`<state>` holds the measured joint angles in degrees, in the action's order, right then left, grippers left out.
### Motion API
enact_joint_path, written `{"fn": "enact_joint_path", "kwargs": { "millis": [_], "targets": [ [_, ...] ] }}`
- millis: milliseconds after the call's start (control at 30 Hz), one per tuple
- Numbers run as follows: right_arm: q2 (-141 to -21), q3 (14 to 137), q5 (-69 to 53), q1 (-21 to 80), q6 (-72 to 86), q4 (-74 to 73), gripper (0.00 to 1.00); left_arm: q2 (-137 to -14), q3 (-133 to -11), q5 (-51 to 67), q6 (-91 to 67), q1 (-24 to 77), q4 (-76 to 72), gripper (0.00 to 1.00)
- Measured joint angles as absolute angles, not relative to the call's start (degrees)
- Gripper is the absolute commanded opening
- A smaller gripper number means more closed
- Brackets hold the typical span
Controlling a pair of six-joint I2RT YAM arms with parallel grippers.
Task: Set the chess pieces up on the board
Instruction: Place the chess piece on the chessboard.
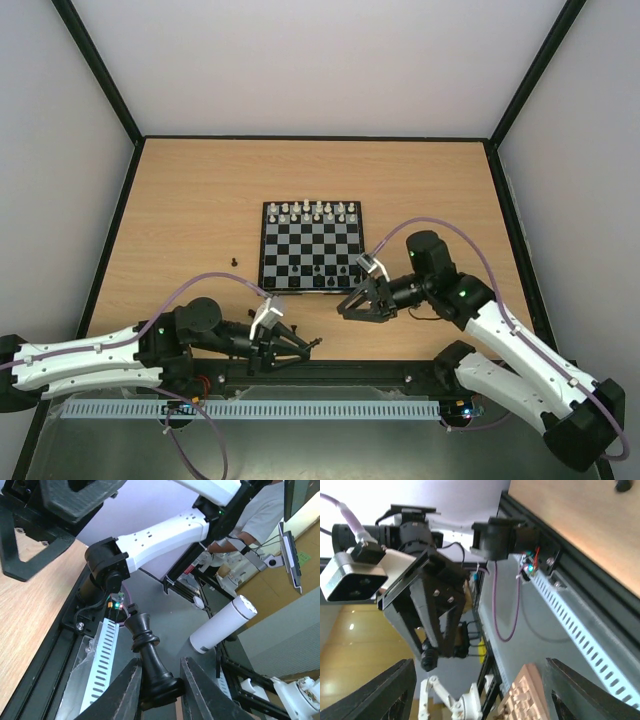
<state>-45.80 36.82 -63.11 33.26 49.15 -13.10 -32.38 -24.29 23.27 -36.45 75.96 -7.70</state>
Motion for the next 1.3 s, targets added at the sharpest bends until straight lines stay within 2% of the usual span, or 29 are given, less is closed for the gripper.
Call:
{"fn": "enact_joint_path", "kwargs": {
  "millis": [467,1167,1300],
  "targets": [
    [-49.95,39.03,-59.7,46.81,55.05,-5.85,0.5,-32.27,-22.65,25.08,-34.57,76.25,-6.0,0.22],
    [-52.69,39.05,-53.34,58.26,60.31,1.54,0.42,-29.06,-20.71,23.53,-33.74,76.34,-7.86,0.22],
    [-52.86,39.05,-52.95,59.35,61.04,2.98,0.36,-29.23,-20.38,23.22,-33.58,76.34,-7.99,0.22]
  ]
}}
